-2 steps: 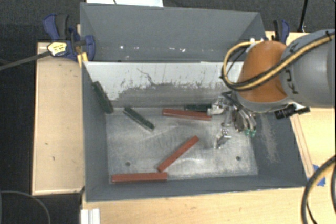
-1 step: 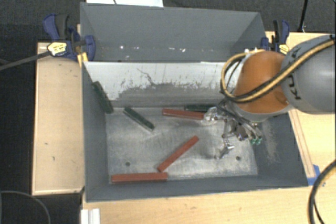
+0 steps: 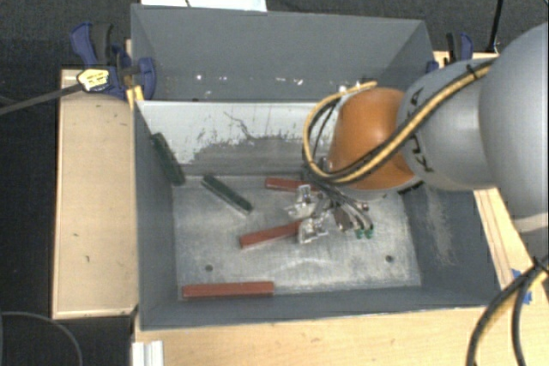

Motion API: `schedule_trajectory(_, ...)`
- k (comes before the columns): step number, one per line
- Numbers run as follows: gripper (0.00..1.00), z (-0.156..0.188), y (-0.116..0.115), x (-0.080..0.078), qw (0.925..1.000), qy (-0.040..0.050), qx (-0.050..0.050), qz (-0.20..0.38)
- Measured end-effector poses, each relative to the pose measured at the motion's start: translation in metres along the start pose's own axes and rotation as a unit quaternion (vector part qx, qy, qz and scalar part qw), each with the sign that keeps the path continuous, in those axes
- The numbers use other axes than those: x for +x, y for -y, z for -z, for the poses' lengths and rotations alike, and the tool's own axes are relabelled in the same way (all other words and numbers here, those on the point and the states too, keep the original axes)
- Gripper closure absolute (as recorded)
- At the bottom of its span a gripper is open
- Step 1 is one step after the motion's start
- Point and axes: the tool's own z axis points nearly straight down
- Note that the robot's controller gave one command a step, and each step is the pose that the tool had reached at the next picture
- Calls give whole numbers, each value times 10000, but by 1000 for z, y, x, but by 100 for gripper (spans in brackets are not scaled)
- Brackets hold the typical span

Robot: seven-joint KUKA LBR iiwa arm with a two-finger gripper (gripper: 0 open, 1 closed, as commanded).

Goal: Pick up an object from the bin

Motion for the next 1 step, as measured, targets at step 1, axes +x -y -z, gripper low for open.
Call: schedule_trajectory(1, 100, 0, 0, 0, 10000, 0, 0, 5)
